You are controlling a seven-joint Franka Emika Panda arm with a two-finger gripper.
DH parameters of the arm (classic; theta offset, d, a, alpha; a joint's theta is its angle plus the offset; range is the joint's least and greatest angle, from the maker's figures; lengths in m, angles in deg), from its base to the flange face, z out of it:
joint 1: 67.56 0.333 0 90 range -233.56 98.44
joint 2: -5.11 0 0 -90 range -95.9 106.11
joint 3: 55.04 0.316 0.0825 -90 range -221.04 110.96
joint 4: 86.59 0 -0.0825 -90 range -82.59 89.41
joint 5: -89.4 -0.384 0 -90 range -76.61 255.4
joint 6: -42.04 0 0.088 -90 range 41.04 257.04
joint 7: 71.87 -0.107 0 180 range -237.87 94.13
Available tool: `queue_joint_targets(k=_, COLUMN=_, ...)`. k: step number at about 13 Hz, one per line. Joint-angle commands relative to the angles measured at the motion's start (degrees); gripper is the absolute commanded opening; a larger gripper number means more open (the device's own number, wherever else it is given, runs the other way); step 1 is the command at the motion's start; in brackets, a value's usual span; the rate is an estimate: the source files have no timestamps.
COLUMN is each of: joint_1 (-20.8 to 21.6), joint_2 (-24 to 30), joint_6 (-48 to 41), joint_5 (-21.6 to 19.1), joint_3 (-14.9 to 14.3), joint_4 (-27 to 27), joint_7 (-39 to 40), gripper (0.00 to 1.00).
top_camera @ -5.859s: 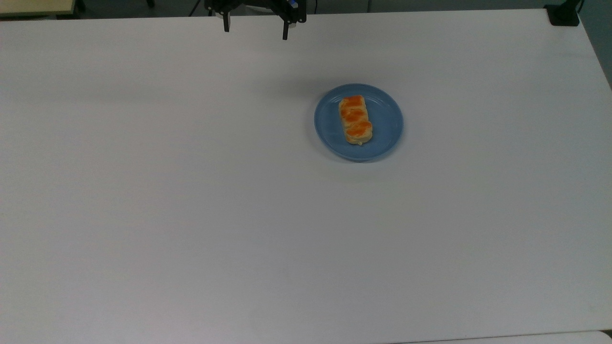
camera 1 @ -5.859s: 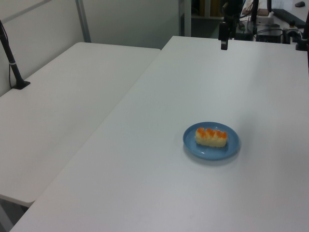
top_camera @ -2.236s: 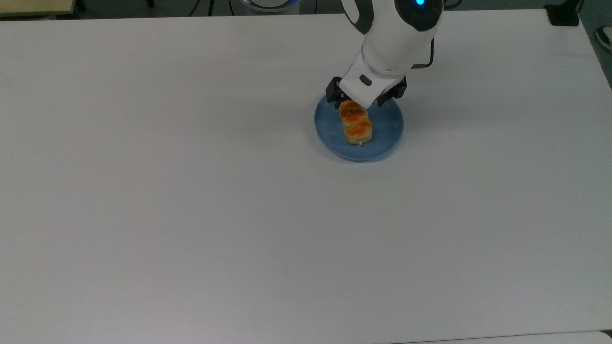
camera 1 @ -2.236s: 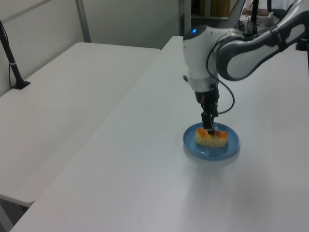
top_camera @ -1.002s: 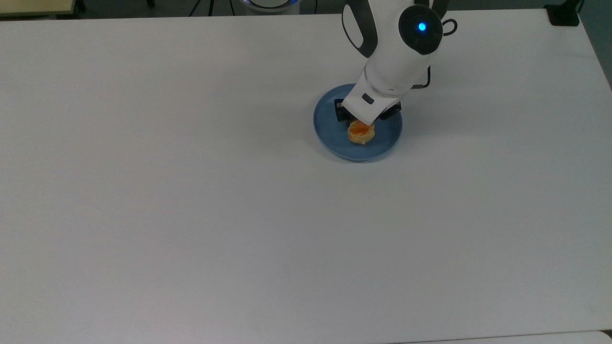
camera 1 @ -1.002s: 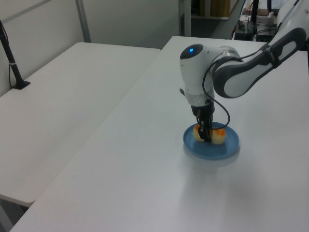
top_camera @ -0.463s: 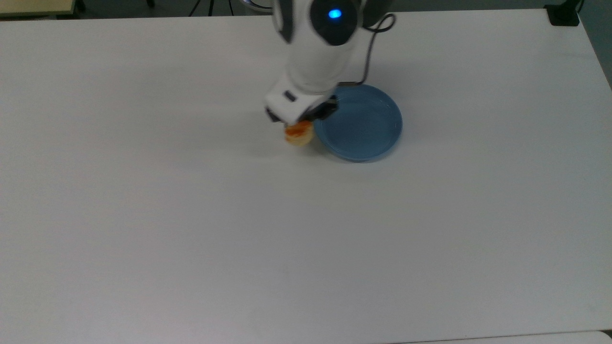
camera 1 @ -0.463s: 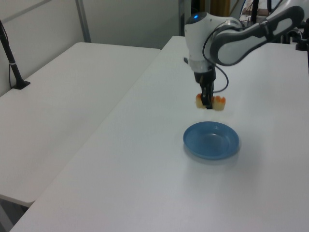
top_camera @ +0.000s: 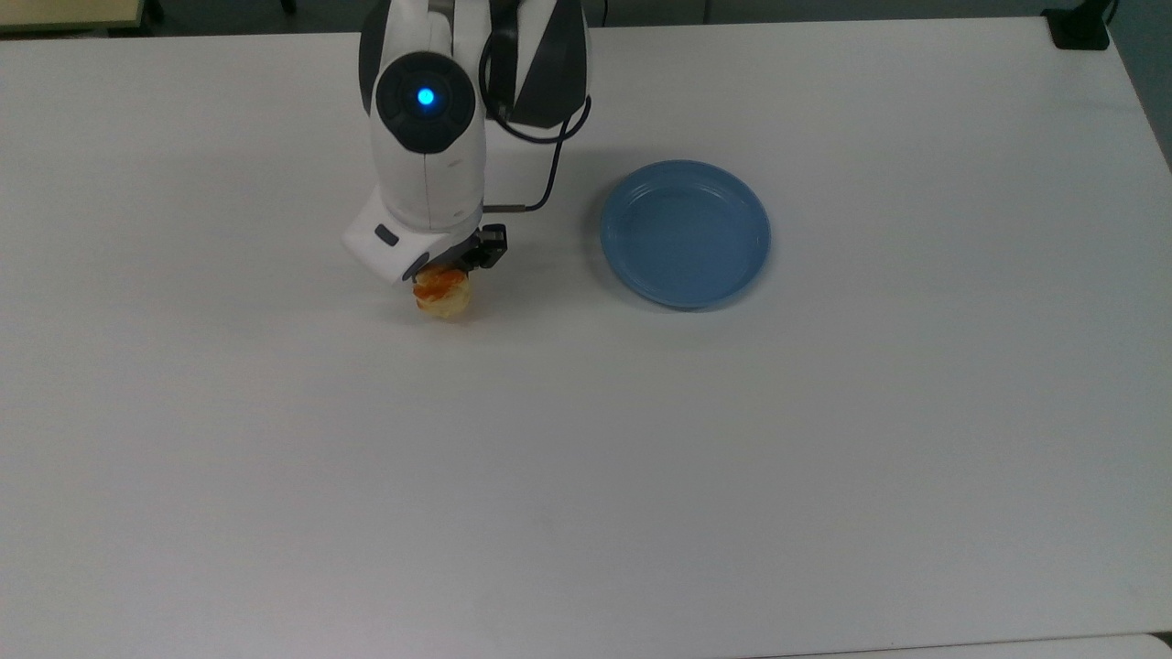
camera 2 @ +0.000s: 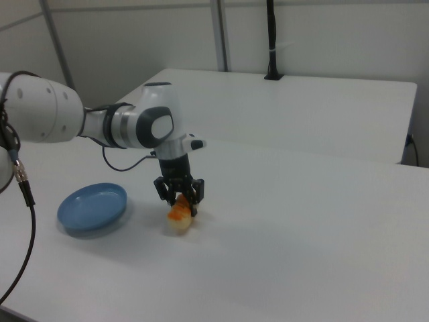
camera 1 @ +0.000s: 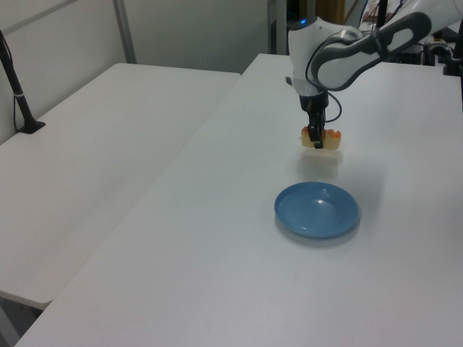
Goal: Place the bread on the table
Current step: 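Carry the bread off the plate and lower it onto the table, then open the gripper and lift it away from the bread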
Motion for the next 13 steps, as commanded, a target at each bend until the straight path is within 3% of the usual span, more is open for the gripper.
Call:
queue_joint_targets(k=1, joint_1=-0.13, joint_2=-0.50, joint_6=1.16, joint_5=0.47, joint_3=-0.03, joint_4=-0.48, joint_7=0.51, gripper=1.00)
queue_joint_targets(k=4, joint_1=-0.05, joint_2=0.20, joint_6=0.81, joint_5=0.38, joint_3=-0.03, joint_4=-0.74, joint_7=-0.11, gripper=1.00)
queue_joint_targets(k=7, joint_1=0.83, joint_2=3.79, joint_6=-3.92, joint_5=-0.32, joint_3=0.41, joint_4=-5.12, joint_7=-5.36, gripper=1.00)
queue_joint_targets(k=9, joint_1=1.80, joint_2=9.84, joint_6=-8.14, joint_5=-0.58, joint_3=0.59, joint_4=-5.84, joint_7=-10.99, gripper=1.00)
queue_joint_targets(k=13, joint_1=4.35, joint_2=20.05, joint_6=-18.86, joint_5=-1.02, joint_3=0.85, joint_4=-5.66, joint_7=-11.45, gripper=1.00)
